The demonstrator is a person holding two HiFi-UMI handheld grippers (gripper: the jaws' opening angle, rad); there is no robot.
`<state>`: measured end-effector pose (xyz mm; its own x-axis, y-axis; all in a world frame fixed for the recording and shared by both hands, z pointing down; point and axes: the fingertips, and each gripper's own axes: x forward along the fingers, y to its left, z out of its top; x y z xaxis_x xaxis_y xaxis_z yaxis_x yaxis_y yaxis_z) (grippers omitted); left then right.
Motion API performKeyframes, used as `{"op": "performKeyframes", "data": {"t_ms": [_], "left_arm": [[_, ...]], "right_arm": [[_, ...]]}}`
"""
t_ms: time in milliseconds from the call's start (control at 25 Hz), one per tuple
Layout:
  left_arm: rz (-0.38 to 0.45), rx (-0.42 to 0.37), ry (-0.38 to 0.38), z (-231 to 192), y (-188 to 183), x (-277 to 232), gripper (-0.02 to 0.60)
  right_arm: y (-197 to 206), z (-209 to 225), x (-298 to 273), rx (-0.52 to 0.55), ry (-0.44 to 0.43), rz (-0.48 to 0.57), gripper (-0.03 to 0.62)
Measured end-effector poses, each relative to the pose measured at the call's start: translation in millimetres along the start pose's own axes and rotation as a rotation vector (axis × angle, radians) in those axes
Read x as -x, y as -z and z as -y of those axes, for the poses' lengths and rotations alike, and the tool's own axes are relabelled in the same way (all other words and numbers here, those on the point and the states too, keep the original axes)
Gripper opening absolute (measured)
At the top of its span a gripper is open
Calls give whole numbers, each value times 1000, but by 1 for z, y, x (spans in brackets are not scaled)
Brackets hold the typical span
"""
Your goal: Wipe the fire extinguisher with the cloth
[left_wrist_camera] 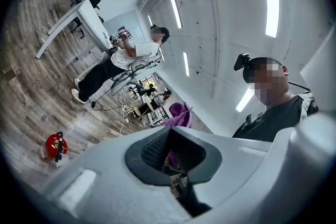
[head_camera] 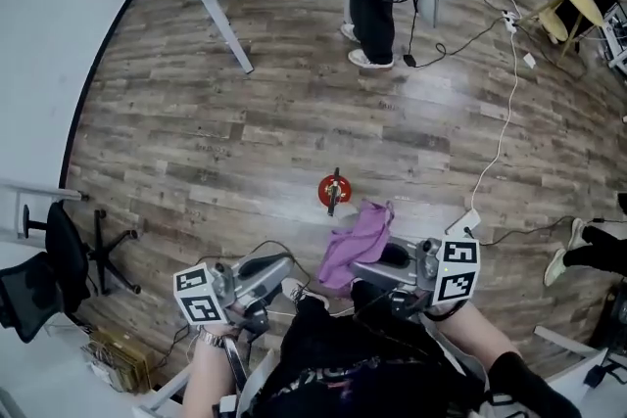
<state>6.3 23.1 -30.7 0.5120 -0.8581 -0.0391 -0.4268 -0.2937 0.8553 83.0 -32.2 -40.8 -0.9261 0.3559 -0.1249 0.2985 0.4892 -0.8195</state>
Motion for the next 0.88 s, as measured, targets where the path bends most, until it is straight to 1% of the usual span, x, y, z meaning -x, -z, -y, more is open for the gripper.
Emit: {"op": "performKeyframes", "data": {"t_ms": [80, 240, 400, 480, 560, 680, 760, 880], "left_arm": [[-9, -7, 14, 8, 1, -11, -3], [-35, 6, 45, 23, 14, -24, -3], [-75, 37, 62, 31, 31, -14, -3], [-114, 42, 86, 32, 34, -9, -3], [-160, 33, 128, 30, 33, -4, -3], [-210, 22, 167, 32, 29, 20, -3], [-251, 18, 172, 32, 28, 43, -3], [-314, 17, 180, 32, 35, 85, -3]], "right_arm": [[-1, -1, 0, -10, 3, -8, 87], [9, -5, 6, -46, 16, -6, 87], [27, -10, -2, -112, 16, 18, 87], [32, -16, -7, -103, 29, 44, 87], [34, -22, -13, -72, 60, 85, 87], [43, -32, -28, -64, 106, 165, 87], [52, -43, -44, -55, 132, 215, 87], [72, -64, -69, -13, 175, 266, 87]]}}
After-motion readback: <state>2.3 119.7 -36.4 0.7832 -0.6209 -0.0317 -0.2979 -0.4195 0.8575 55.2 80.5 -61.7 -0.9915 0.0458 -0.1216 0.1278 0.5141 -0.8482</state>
